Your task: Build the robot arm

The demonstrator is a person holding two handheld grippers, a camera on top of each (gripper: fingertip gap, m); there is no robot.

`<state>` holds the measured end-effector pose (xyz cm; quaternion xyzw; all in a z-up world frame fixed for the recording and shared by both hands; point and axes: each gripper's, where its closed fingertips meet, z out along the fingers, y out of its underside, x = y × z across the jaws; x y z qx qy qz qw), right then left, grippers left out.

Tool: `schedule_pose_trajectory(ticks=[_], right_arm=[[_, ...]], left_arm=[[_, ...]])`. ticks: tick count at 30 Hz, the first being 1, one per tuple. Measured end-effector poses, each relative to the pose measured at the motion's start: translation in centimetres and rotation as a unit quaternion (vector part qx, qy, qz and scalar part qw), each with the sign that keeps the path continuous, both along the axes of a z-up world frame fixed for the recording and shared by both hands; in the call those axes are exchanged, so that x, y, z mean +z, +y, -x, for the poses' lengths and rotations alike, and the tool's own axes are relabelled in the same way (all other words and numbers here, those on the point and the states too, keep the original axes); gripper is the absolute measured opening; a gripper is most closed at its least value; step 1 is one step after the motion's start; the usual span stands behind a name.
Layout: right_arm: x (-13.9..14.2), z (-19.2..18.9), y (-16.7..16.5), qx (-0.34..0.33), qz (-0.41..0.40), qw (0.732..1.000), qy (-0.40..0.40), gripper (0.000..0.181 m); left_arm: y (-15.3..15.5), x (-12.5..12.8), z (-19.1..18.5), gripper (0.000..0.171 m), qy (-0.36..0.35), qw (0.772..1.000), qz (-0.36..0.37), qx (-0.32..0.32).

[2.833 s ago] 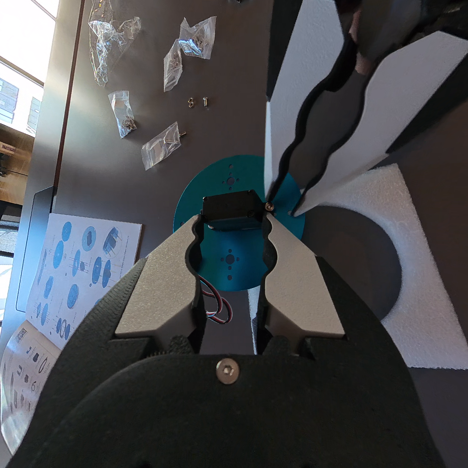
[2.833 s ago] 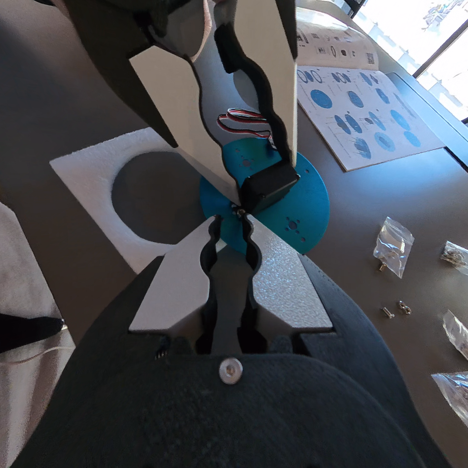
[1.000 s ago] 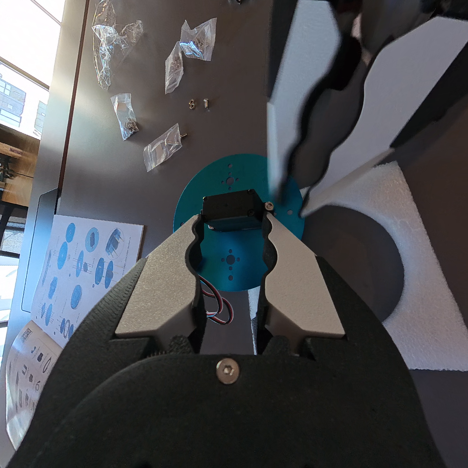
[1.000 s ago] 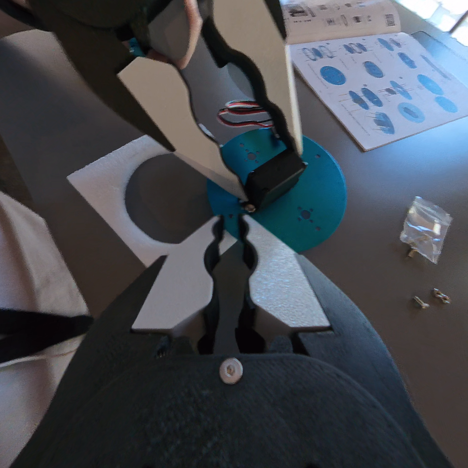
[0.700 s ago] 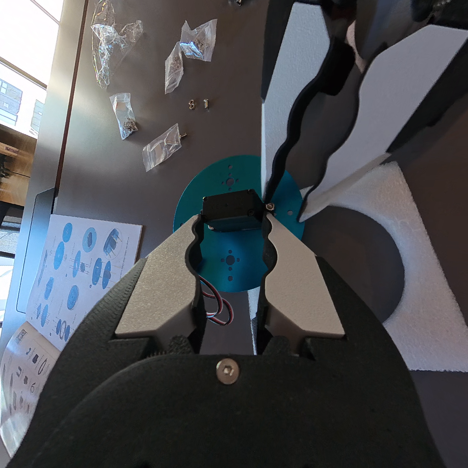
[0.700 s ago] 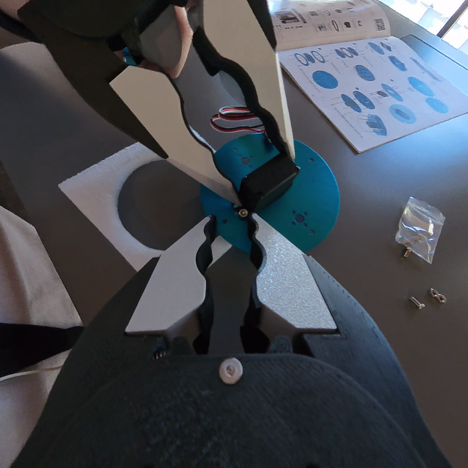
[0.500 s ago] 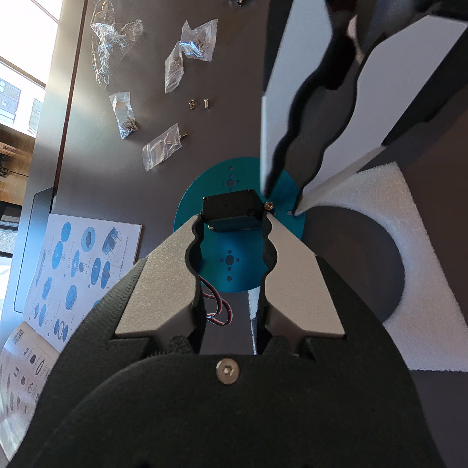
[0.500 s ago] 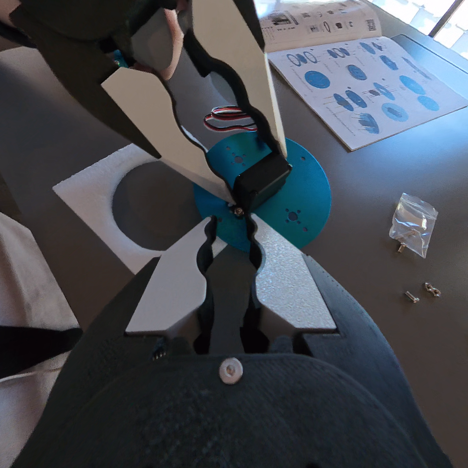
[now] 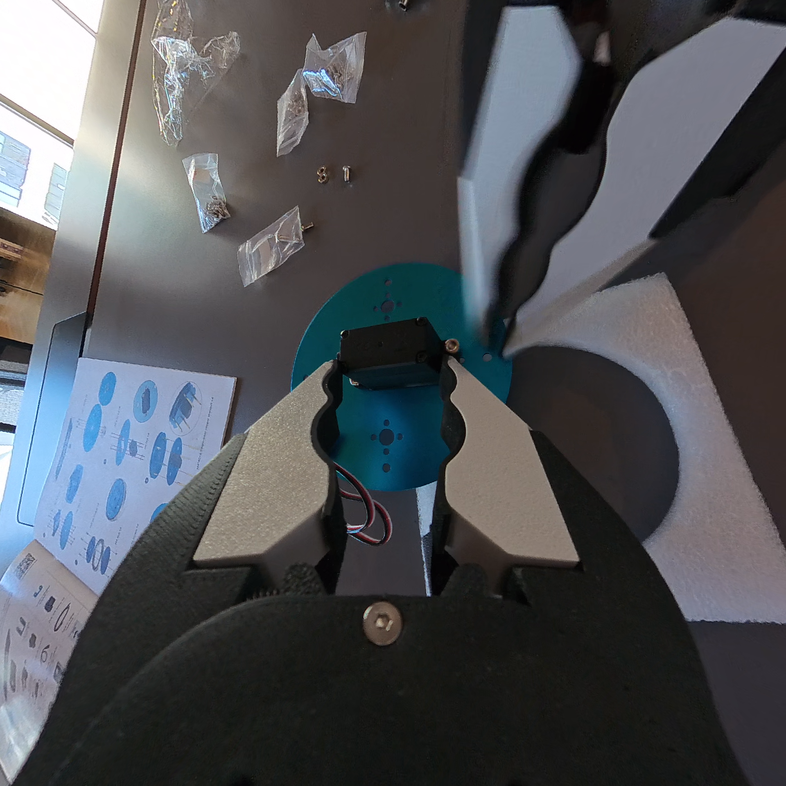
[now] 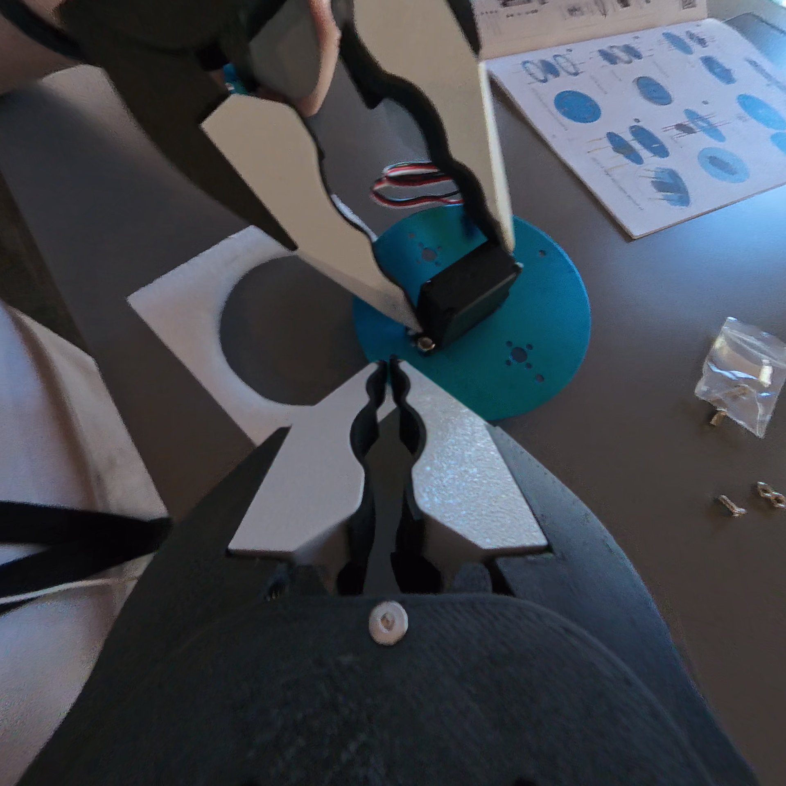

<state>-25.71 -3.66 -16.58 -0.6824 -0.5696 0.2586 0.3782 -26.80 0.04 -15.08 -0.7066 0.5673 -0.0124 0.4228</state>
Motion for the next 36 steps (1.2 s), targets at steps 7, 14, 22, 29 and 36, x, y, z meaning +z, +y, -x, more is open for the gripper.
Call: schedule_pose_trajectory(ticks=[7, 14, 22, 29, 36], right_arm=[[0.2, 0.4, 0.7, -0.023, 0.015, 0.999, 0.024, 0.028], [0.4, 0.1, 1.4, -0.038, -0.006, 0.999, 0.022, 0.029], [1.1, -0.1, 0.8, -0.027, -0.018, 0.999, 0.031, 0.012], [0.4, 0.2, 0.0, -0.005, -0.02, 1.0, 0.01, 0.004], [0.5, 0.3, 1.0, -0.029, 0.001, 0.999, 0.029, 0.024]], left_arm=[[0.0, 0.0, 0.0, 0.046, -0.002, 1.0, 0.002, 0.0], [0.1, 0.0, 0.0, 0.046, -0.005, 1.0, 0.004, 0.0], [0.1, 0.0, 0.0, 0.046, -0.006, 1.0, 0.006, 0.001], [0.1, 0.0, 0.0, 0.046, -0.007, 1.0, 0.006, 0.002], [0.1, 0.0, 0.0, 0.046, -0.007, 1.0, 0.006, 0.002]])
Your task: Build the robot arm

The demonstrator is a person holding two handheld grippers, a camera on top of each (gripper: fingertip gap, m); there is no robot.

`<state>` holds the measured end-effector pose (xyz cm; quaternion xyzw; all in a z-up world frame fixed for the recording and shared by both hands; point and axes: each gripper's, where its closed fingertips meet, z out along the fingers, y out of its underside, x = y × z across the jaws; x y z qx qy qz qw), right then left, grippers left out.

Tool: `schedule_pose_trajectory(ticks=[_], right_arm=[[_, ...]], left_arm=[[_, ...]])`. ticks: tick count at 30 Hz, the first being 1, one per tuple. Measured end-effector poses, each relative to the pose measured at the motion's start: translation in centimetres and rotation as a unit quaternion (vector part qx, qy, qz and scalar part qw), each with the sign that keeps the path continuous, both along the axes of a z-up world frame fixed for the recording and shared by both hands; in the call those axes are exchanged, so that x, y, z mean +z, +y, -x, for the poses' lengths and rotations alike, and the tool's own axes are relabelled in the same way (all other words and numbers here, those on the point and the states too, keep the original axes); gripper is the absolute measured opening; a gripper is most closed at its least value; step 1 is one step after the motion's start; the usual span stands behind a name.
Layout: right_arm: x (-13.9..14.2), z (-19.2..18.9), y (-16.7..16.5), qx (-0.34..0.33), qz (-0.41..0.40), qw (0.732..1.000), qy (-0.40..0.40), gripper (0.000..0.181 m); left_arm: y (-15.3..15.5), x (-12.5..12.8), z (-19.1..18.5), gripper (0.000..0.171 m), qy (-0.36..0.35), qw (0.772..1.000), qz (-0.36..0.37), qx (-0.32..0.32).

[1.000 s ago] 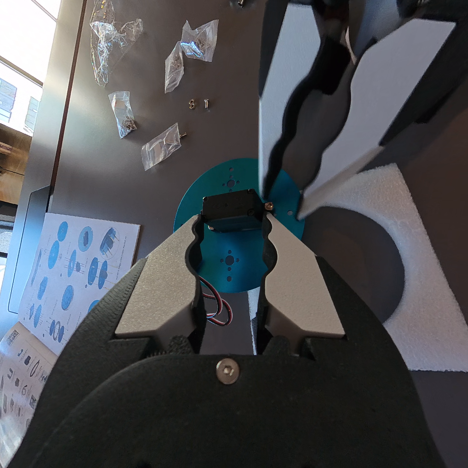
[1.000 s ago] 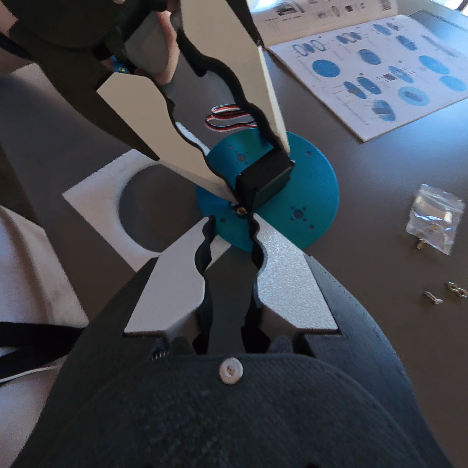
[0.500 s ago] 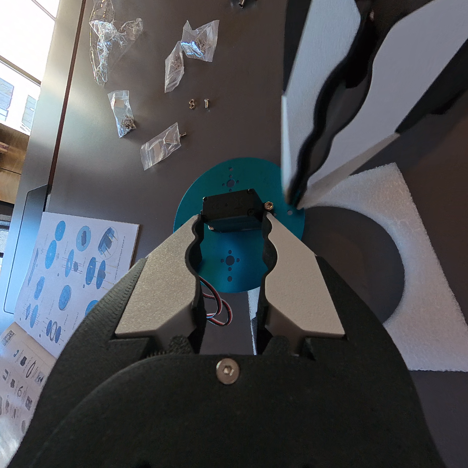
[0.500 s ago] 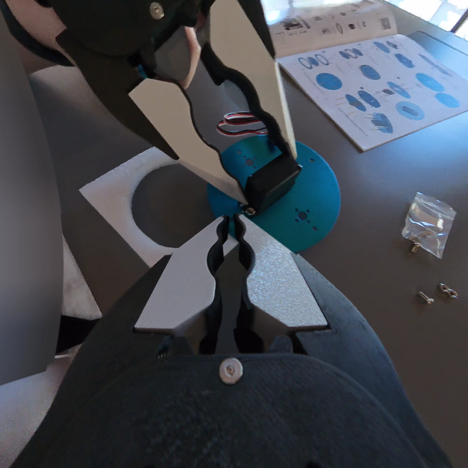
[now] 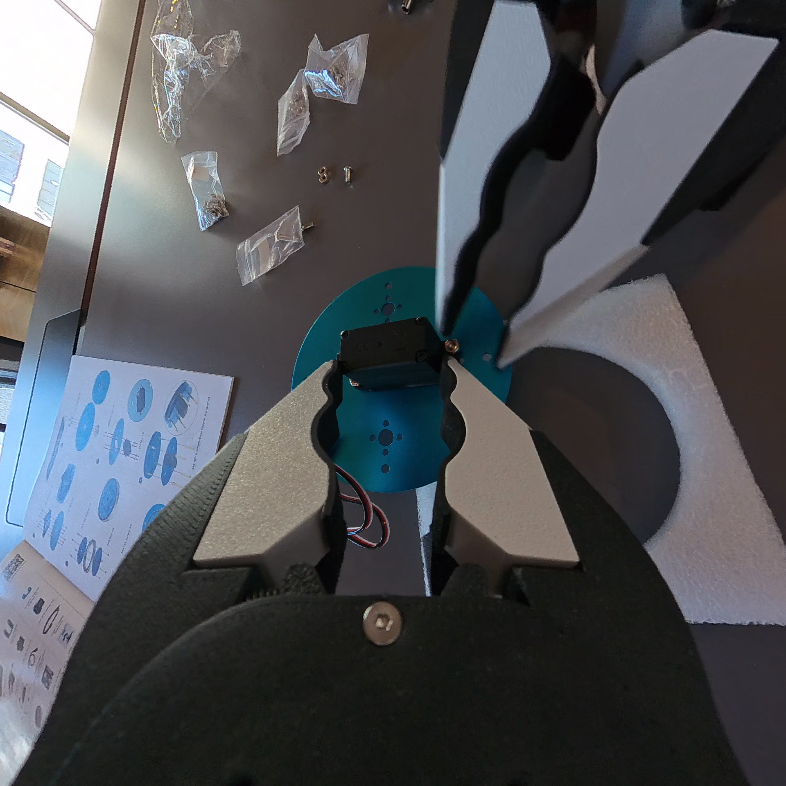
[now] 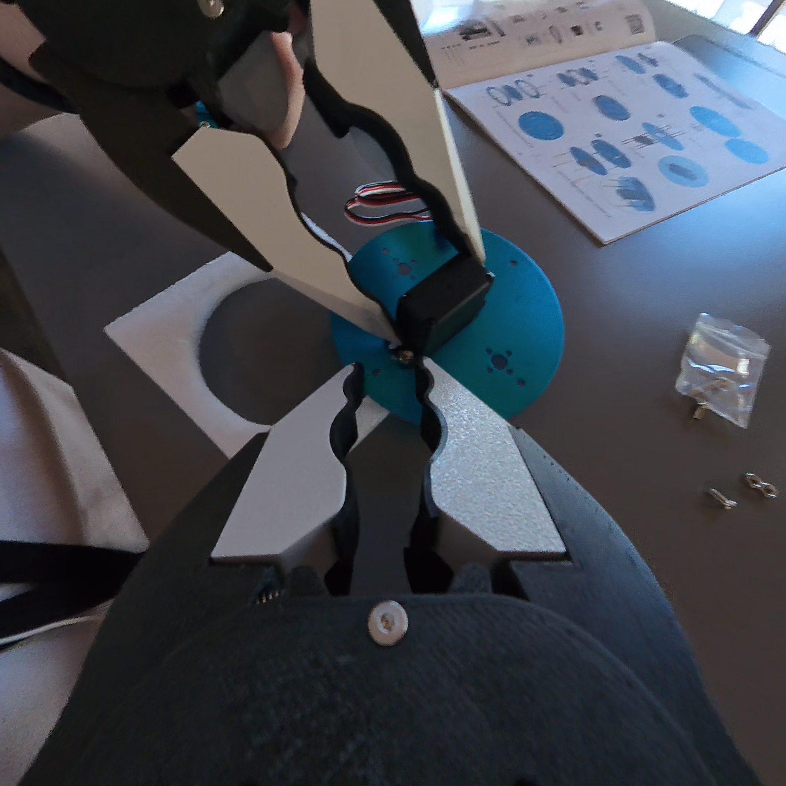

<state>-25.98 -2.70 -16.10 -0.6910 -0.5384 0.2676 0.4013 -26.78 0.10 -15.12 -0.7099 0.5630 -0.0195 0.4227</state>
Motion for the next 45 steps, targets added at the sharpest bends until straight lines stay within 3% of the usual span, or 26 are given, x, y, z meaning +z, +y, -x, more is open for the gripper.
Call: schedule_pose_trajectory(ticks=[1, 3, 5, 7, 10, 11, 12, 14, 16, 22, 24, 25, 28, 29, 35, 36, 38, 41, 45], right_arm=[[0.0, 0.0, -0.3, 0.003, 0.002, 1.0, -0.002, 0.025], [0.3, 0.0, -1.4, 0.031, -0.004, 1.0, 0.004, 0.0], [0.4, -0.2, -0.8, 0.009, -0.008, 1.0, 0.001, 0.004], [0.6, -0.2, 0.3, -0.012, -0.014, 1.0, 0.011, 0.021], [0.1, 0.2, -0.3, 0.001, 0.023, 1.0, 0.009, 0.027], [0.3, 0.2, -0.6, 0.008, 0.019, 1.0, 0.013, 0.023], [0.4, 0.3, -1.5, 0.031, 0.021, 0.999, 0.015, 0.001], [0.5, 0.0, -1.2, 0.013, 0.009, 1.0, 0.012, 0.004], [0.5, -0.3, 0.3, -0.016, -0.01, 1.0, 0.013, 0.019], [-0.2, 0.0, -0.3, -0.005, 0.017, 1.0, -0.002, 0.024], [0.2, 0.0, -1.4, 0.023, 0.018, 1.0, 0.004, 0.0], [0.4, 0.0, -1.2, 0.016, 0.017, 1.0, 0.011, 0.0], [0.0, -0.6, 0.9, -0.031, -0.014, 0.999, -0.008, 0.026], [-0.1, -0.6, 0.9, -0.03, -0.009, 0.999, -0.006, 0.027], [-0.2, 0.1, -0.2, -0.012, -0.002, 1.0, -0.008, 0.024], [-0.2, -0.1, -0.6, -0.002, -0.01, 1.0, -0.015, 0.003], [0.1, -0.1, -1.2, 0.002, 0.005, 1.0, -0.004, 0.0], [0.3, -0.4, 0.4, -0.03, -0.006, 1.0, 0.003, 0.016], [-0.1, 0.1, -0.2, -0.018, 0.016, 1.0, 0.001, 0.024]], left_arm=[[0.0, 0.0, 0.0, 0.046, 0.0, 1.0, 0.0, 0.0], [0.0, 0.0, 0.0, 0.046, 0.0, 1.0, -0.001, 0.0], [0.0, 0.0, 0.0, 0.046, -0.001, 1.0, 0.0, 0.0], [0.0, 0.0, 0.0, 0.046, -0.001, 1.0, -0.001, -0.001], [0.0, 0.0, 0.0, 0.046, -0.001, 1.0, -0.001, -0.001], [0.0, 0.0, 0.0, 0.046, -0.001, 1.0, -0.002, -0.001], [0.0, 0.0, 0.0, 0.046, -0.001, 1.0, -0.002, 0.0], [0.0, 0.0, 0.0, 0.046, -0.002, 1.0, -0.001, 0.0], [0.0, 0.0, 0.0, 0.046, -0.002, 1.0, -0.001, 0.0], [0.0, 0.0, 0.0, 0.046, -0.002, 1.0, 0.0, 0.0], [0.0, 0.0, 0.0, 0.046, -0.003, 1.0, -0.001, 0.0], [0.0, 0.0, 0.0, 0.046, -0.004, 1.0, -0.001, 0.0], [0.0, 0.0, 0.0, 0.046, -0.004, 1.0, 0.0, 0.0], [0.0, 0.0, 0.0, 0.046, -0.004, 1.0, -0.001, -0.001], [0.0, 0.0, 0.0, 0.046, -0.005, 1.0, 0.002, 0.0], [0.0, 0.0, 0.0, 0.046, -0.005, 1.0, 0.001, 0.0], [0.0, 0.0, 0.0, 0.046, -0.006, 1.0, 0.001, 0.001], [0.0, 0.0, 0.0, 0.046, -0.006, 1.0, 0.001, 0.0], [0.0, 0.0, 0.0, 0.046, -0.005, 1.0, 0.001, 0.0]])
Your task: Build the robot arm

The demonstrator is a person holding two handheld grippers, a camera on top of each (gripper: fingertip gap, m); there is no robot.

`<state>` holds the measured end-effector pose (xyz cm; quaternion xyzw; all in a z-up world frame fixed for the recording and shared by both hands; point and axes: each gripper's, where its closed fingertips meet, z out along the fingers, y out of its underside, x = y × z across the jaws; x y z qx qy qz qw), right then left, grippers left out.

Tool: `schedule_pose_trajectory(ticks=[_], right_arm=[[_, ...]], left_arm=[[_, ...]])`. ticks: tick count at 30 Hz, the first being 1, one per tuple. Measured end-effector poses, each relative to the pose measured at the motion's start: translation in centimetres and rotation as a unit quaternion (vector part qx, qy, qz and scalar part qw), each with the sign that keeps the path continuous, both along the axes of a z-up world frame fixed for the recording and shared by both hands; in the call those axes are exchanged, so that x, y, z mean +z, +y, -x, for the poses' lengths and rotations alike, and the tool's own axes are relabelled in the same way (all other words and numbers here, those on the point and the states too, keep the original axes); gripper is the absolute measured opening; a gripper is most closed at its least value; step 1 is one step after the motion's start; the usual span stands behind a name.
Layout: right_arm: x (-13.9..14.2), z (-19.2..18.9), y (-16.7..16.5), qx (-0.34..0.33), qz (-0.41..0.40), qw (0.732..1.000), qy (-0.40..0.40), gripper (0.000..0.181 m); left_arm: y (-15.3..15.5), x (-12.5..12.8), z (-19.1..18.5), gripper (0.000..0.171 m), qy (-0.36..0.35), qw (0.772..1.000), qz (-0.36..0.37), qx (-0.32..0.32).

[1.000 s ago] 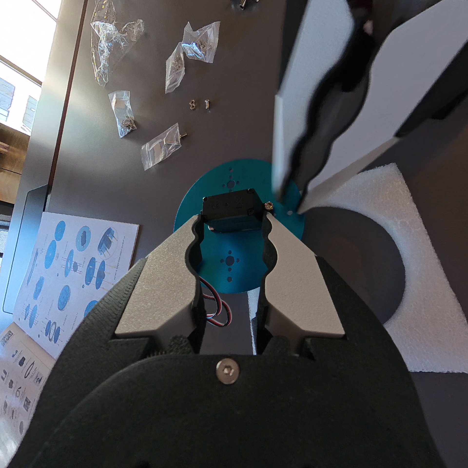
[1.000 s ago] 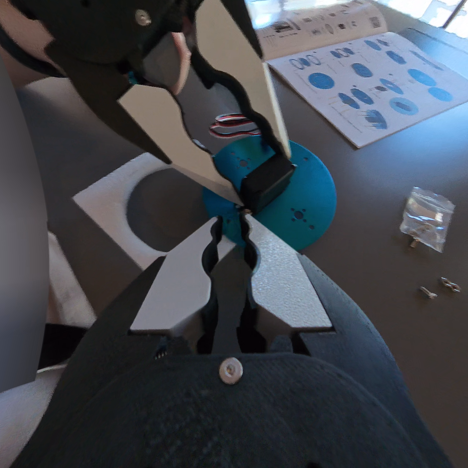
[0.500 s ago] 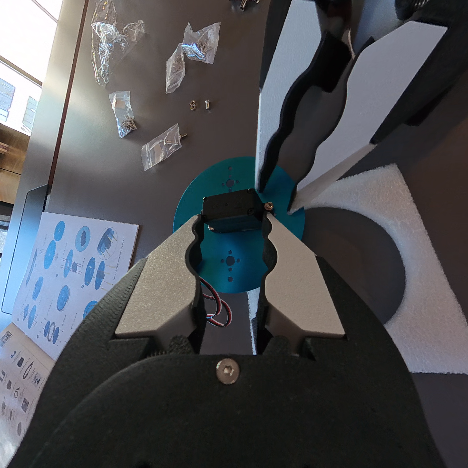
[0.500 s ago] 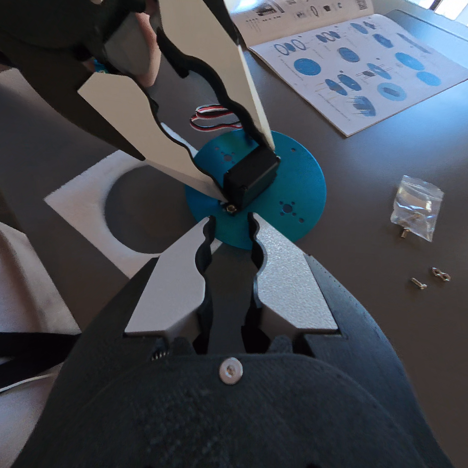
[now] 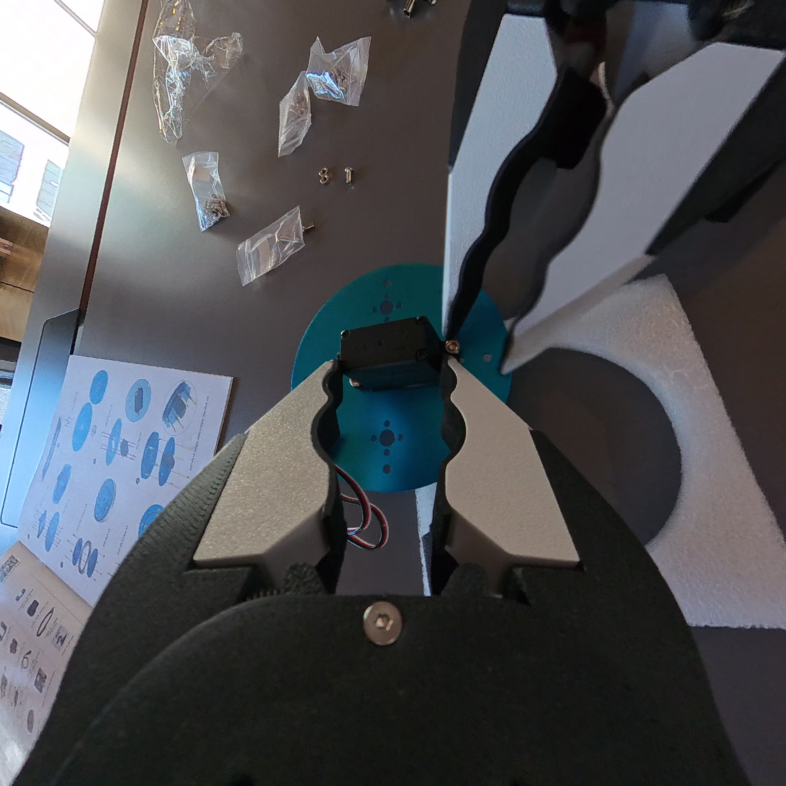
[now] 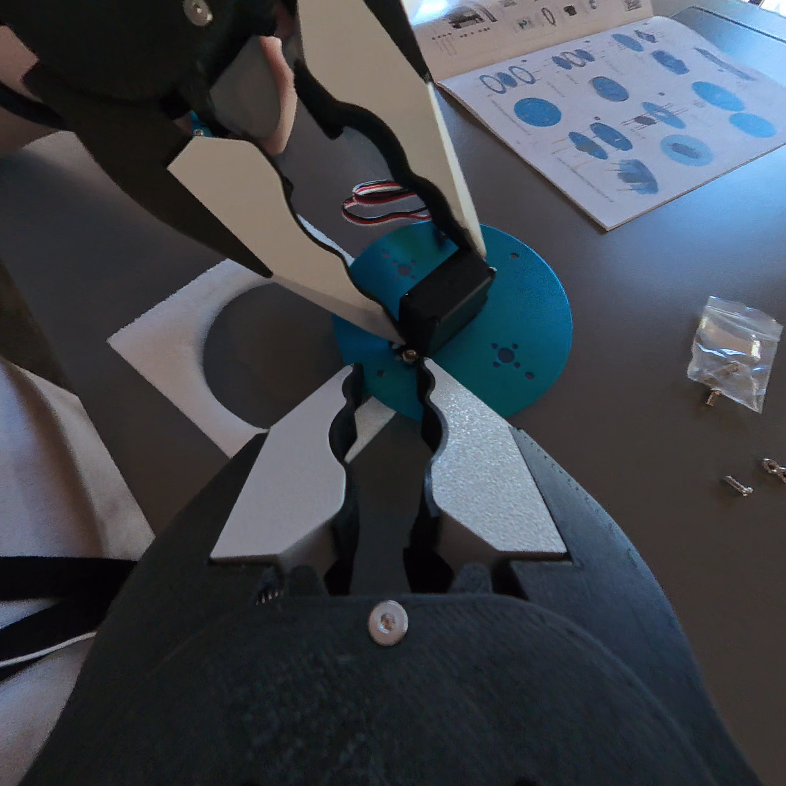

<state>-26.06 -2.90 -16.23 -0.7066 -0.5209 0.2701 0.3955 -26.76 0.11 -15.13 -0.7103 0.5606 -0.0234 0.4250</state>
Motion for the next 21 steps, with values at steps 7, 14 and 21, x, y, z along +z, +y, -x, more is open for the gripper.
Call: schedule_pose_trajectory(ticks=[7, 14, 21], right_arm=[[0.3, -0.4, 0.9, -0.021, 0.0, 1.0, 0.012, 0.032], [0.6, -0.1, -1.3, 0.018, -0.001, 1.0, 0.011, 0.001], [-0.3, 0.3, -0.5, 0.009, 0.011, 1.0, -0.005, 0.049]], left_arm=[[0.0, 0.0, 0.0, 0.046, 0.0, 1.0, -0.001, 0.001], [0.0, 0.0, 0.0, 0.046, -0.002, 1.0, 0.001, 0.002], [0.0, 0.0, 0.0, 0.046, -0.003, 1.0, 0.002, 0.003]])
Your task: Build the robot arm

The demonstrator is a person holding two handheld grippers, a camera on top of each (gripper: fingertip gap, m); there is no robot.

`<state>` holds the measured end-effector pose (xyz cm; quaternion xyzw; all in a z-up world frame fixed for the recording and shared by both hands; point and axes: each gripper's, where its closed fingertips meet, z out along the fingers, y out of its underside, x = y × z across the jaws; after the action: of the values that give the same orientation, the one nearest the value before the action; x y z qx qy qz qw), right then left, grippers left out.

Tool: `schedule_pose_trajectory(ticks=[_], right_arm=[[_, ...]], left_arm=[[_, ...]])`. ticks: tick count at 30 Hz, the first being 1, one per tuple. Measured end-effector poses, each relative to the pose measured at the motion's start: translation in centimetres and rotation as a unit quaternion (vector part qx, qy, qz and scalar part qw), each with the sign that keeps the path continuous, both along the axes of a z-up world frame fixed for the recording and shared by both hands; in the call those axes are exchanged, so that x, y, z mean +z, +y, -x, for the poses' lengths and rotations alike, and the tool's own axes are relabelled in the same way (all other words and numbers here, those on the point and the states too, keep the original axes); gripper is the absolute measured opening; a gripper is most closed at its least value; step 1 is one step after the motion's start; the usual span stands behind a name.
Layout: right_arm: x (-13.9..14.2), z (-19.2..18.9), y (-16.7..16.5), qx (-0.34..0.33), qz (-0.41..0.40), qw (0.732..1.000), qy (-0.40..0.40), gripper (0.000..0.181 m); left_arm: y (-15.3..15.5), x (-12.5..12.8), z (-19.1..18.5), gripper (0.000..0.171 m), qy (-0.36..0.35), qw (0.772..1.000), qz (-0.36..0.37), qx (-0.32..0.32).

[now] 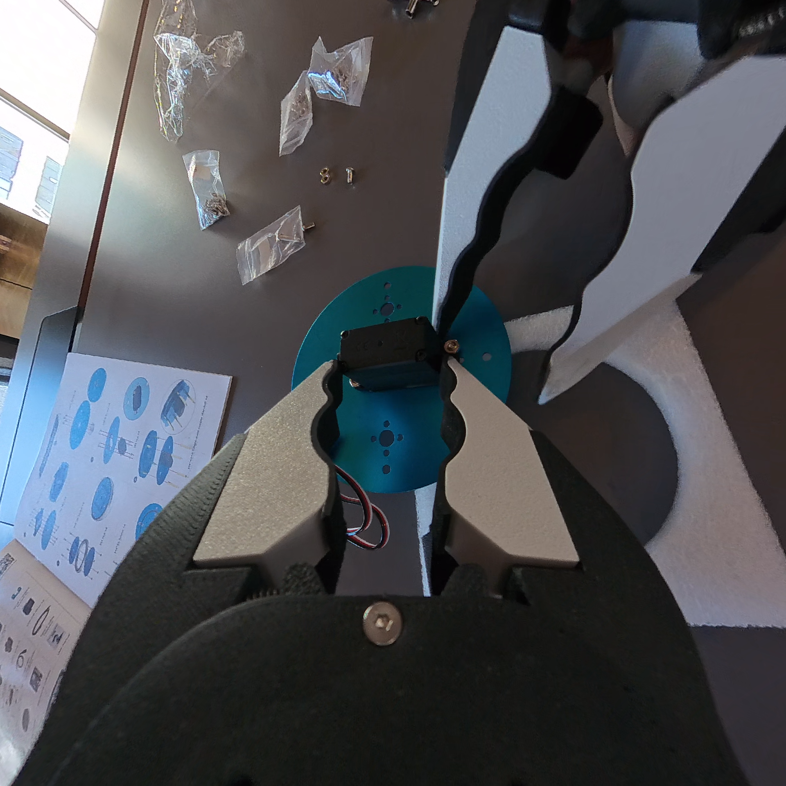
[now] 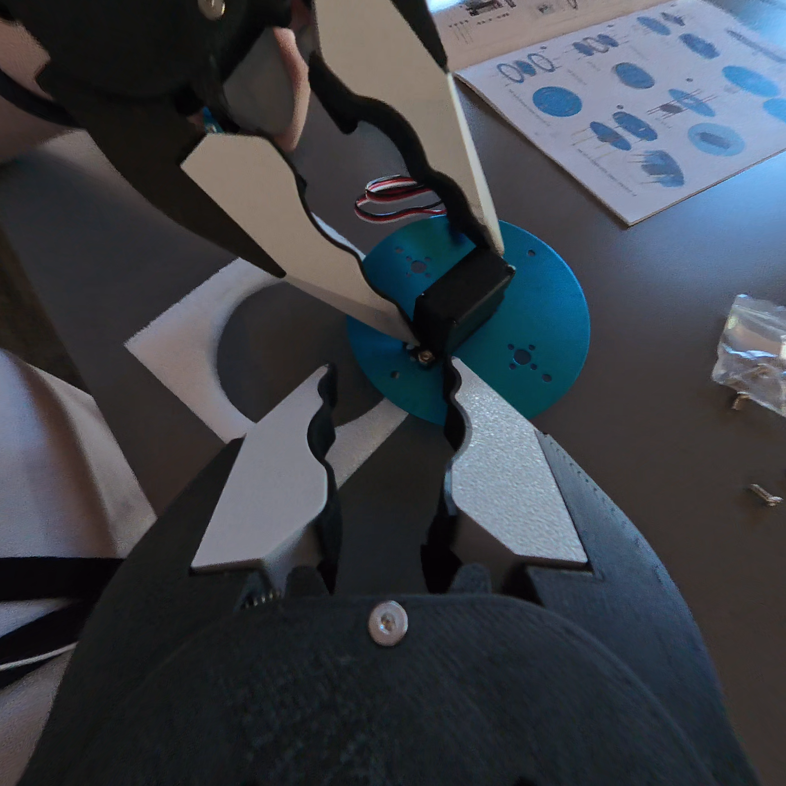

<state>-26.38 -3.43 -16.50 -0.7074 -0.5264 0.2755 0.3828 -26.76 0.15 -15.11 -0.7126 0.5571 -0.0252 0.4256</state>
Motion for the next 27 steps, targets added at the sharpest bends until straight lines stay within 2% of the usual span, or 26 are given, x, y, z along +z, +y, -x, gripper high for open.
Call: schedule_pose_trajectory(ticks=[4, 9, 13, 16, 18, 22, 27], right_arm=[[-0.3, -0.15, 0.6, -0.01, -0.08, 0.996, -0.04, 0.037], [-0.22, -0.29, 0.52, -0.018, -0.076, 0.996, -0.037, 0.033], [-0.19, -0.51, 0.35, -0.02, -0.119, 0.991, -0.052, 0.027], [-0.14, -0.45, -0.17, -0.012, -0.138, 0.989, -0.056, 0.015], [-0.17, -0.6, -0.07, -0.02, -0.137, 0.989, -0.057, 0.017], [0.11, -0.51, 0.64, -0.032, -0.112, 0.992, -0.04, 0.041], [0.02, -0.26, 0.29, -0.025, -0.136, 0.989, -0.052, 0.031]], left_arm=[[0.0, 0.0, -0.01, 0.046, 0.001, 1.0, -0.001, 0.001], [0.01, 0.01, -0.02, 0.046, -0.002, 1.0, 0.0, 0.002], [0.02, 0.01, 0.01, 0.046, -0.002, 1.0, 0.0, 0.002], [0.05, 0.01, -0.02, 0.046, -0.005, 1.0, 0.003, 0.003], [0.05, 0.0, 0.0, 0.046, -0.005, 1.0, 0.003, 0.004], [-0.01, 0.01, -0.02, 0.046, 0.0, 1.0, -0.002, 0.002], [-0.01, 0.0, -0.03, 0.046, 0.0, 1.0, -0.002, 0.003]])
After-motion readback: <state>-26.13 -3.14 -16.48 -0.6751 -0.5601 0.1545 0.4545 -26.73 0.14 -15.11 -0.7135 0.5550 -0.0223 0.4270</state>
